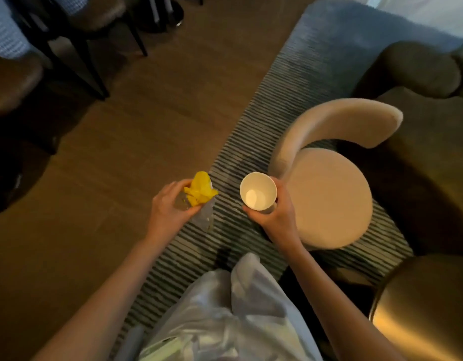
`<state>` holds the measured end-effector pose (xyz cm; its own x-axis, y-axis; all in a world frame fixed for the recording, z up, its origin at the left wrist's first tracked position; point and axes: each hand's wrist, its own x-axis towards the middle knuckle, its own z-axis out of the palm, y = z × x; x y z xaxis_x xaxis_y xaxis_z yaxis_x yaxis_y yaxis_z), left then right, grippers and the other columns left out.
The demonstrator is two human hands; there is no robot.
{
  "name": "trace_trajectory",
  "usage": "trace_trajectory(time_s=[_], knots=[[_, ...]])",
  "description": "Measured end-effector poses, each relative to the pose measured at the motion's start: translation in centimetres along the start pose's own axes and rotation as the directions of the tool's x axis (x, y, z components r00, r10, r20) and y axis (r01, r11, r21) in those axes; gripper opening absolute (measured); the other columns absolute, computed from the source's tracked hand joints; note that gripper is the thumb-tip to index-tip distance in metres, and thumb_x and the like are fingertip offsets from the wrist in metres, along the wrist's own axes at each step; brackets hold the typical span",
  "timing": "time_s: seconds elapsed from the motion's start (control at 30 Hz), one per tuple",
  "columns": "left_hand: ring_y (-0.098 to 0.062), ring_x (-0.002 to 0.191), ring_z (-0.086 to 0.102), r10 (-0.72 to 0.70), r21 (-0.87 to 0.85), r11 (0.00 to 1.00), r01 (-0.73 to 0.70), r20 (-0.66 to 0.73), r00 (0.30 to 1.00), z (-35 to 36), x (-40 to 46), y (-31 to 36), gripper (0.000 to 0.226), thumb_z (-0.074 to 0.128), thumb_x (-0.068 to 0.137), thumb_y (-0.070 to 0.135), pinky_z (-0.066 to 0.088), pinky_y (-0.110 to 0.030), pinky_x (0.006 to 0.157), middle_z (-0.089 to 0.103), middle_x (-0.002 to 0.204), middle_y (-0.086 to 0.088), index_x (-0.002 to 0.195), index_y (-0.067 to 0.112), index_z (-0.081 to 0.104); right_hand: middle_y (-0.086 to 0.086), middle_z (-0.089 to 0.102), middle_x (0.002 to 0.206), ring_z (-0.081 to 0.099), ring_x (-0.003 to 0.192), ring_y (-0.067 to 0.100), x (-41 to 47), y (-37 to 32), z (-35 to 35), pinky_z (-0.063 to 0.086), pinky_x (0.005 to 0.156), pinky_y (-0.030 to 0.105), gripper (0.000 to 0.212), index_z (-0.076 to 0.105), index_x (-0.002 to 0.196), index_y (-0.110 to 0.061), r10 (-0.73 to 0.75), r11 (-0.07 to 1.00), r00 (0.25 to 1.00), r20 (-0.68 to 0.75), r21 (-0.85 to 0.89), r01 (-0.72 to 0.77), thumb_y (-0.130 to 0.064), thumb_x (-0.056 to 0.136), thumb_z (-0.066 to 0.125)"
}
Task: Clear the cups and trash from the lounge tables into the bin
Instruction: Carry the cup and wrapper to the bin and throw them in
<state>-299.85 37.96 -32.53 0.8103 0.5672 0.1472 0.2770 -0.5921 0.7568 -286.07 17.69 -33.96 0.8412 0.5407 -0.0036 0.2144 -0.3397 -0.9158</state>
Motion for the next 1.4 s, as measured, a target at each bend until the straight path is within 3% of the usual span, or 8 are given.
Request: trace_trajectory(time_s=[0.1,0.23,0.37,0.5,0.77,1.0,1.2,1.4], knots=[[-0.02,0.095,0.061,-0.087,0.055,0.995,0.088,-0.028,0.996,-1.7,1.9,-3.0,0.047,0.08,0.068,0.023,0.047,-0.031,0.081,0.067,0.105,-0.005,0.11,0.013,0.063,-0.005,0.053,0.125,0.051,0.115,0.004,3.9,-0.5,3.0,0.04,0.093,0.009,0.075,0.046,0.128,-0.024,0.027,1.0,0.997,0.077,0.003,-0.027,-0.022,0.066,0.087],[-0.021,0.095,0.06,-0.178,0.084,0.979,0.184,-0.075,0.981,-3.1,6.8,-6.2,0.048,0.083,0.068,0.02,0.047,-0.033,0.078,0.066,0.104,-0.006,0.112,0.012,0.063,-0.007,0.054,0.124,0.052,0.117,0.01,10.7,-0.5,6.9,0.047,0.095,0.026,0.072,0.047,0.125,-0.028,0.059,0.996,0.991,0.123,0.059,-0.067,-0.027,0.065,0.087],[-0.024,0.091,0.062,-0.187,0.141,0.969,0.203,-0.115,0.976,-4.1,15.0,-9.2,0.049,0.085,0.064,0.018,0.042,-0.025,0.075,0.067,0.1,-0.008,0.108,0.008,0.065,-0.002,0.056,0.123,0.054,0.112,0.013,20.5,-1.4,10.5,0.043,0.084,0.009,0.073,0.048,0.127,-0.02,0.064,0.998,0.991,0.116,0.017,-0.066,-0.024,0.066,0.088],[-0.017,0.09,0.06,-0.205,0.149,0.96,0.238,-0.204,0.957,-6.1,25.2,-10.6,0.048,0.085,0.064,0.019,0.039,-0.02,0.074,0.068,0.101,-0.009,0.107,0.009,0.065,-0.005,0.054,0.12,0.053,0.111,0.012,30.8,-2.9,11.8,0.05,0.095,0.04,0.072,0.046,0.126,-0.024,0.066,0.998,0.994,0.092,0.003,-0.067,-0.025,0.067,0.087],[-0.009,0.09,0.055,-0.083,0.15,0.981,0.122,-0.245,0.966,-7.9,45.3,-11.9,0.049,0.085,0.065,0.018,0.037,-0.016,0.077,0.068,0.1,-0.006,0.108,0.011,0.064,-0.003,0.056,0.118,0.054,0.108,0.014,49.4,-6.3,12.1,0.048,0.088,0.026,0.072,0.049,0.125,-0.024,0.002,0.999,1.0,-0.004,-0.034,-0.002,-0.029,0.064,0.087],[-0.015,0.084,0.059,-0.007,0.084,0.996,0.019,-0.138,0.99,-6.0,61.5,-16.4,0.05,0.07,0.067,0.048,0.046,-0.028,0.075,0.067,0.096,-0.003,0.106,0.018,0.063,-0.004,0.057,0.119,0.053,0.106,0.009,64.1,-6.2,13.5,0.049,0.091,0.036,0.074,0.049,0.126,-0.022,0.005,0.998,0.991,-0.134,-0.064,-0.014,-0.031,0.063,0.087],[-0.012,0.085,0.06,0.093,-0.029,0.995,-0.095,-0.064,0.994,-3.8,78.6,-18.1,0.049,0.069,0.066,0.051,0.049,-0.035,0.074,0.068,0.097,-0.001,0.108,0.029,0.057,-0.002,0.057,0.121,0.054,0.11,0.013,77.7,-7.3,13.1,0.049,0.093,0.04,0.076,0.048,0.127,-0.02,0.014,0.993,0.95,-0.311,-0.108,-0.05,-0.033,0.063,0.087],[-0.022,0.094,0.062,0.264,-0.039,0.965,-0.261,0.111,0.958,0.4,93.5,-16.8,0.05,0.068,0.067,0.043,0.051,-0.039,0.079,0.067,0.103,-0.001,0.108,0.016,0.063,-0.001,0.058,0.12,0.055,0.108,0.012,87.2,-6.1,10.9,0.045,0.084,0.017,0.076,0.049,0.128,-0.019,0.09,0.985,0.902,-0.422,-0.094,-0.142,-0.029,0.063,0.088]])
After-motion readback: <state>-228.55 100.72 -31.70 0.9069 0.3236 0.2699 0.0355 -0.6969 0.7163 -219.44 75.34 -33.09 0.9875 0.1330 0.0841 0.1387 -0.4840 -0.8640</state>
